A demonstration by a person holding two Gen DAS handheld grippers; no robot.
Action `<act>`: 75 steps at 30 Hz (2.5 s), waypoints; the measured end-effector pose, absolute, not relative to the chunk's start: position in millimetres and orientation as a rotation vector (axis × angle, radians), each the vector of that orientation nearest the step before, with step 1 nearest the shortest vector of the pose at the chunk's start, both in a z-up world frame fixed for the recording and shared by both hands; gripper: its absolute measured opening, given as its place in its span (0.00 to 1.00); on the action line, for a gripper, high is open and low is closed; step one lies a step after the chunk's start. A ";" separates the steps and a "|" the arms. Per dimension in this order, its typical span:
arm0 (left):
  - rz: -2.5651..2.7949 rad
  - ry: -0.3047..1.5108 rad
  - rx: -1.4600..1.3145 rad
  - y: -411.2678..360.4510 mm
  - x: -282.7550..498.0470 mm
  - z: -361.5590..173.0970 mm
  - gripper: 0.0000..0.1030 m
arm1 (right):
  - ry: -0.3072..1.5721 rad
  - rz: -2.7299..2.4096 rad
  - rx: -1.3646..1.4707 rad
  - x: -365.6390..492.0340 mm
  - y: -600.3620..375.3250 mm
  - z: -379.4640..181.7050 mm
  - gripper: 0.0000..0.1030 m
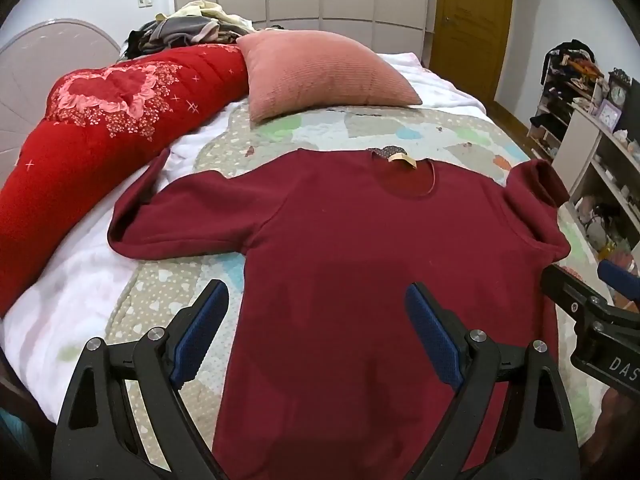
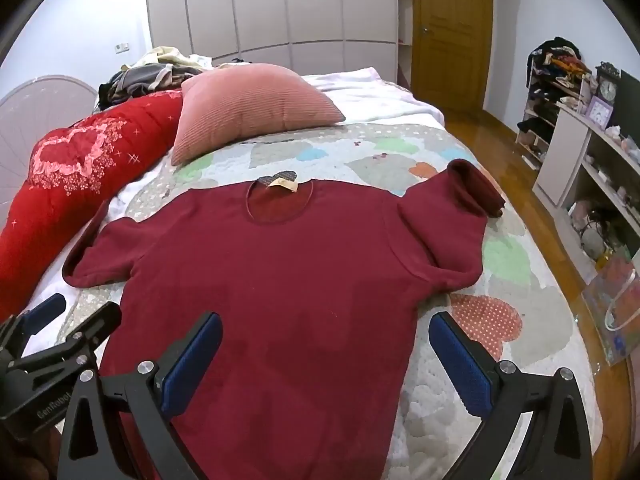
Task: Fold small clothes
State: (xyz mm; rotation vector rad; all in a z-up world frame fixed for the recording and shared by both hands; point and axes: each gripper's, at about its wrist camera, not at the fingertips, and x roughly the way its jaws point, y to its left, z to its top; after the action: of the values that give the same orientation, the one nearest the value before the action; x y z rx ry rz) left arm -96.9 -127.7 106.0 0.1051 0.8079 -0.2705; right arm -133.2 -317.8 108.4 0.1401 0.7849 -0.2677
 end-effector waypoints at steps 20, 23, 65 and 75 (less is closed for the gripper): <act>-0.254 0.823 0.086 -128.3 -74.5 95.5 0.88 | 0.795 -0.261 0.137 -108.5 -316.7 101.6 1.00; -0.247 0.826 0.086 -128.2 -70.3 93.3 0.88 | 0.784 -0.263 0.128 -106.3 -317.1 100.4 1.00; -0.197 0.885 0.068 -115.5 -33.8 65.3 0.88 | 0.865 -0.240 0.140 -56.8 -306.7 71.7 1.00; -0.169 0.903 0.047 -101.8 -23.1 58.6 0.88 | 0.879 -0.233 0.146 -47.9 -303.9 64.1 1.00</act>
State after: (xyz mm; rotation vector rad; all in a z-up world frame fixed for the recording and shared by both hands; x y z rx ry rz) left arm -23.1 -101.8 58.6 0.0475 0.9029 -0.1690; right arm -47.9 -303.9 64.1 0.1460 0.8789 -0.2328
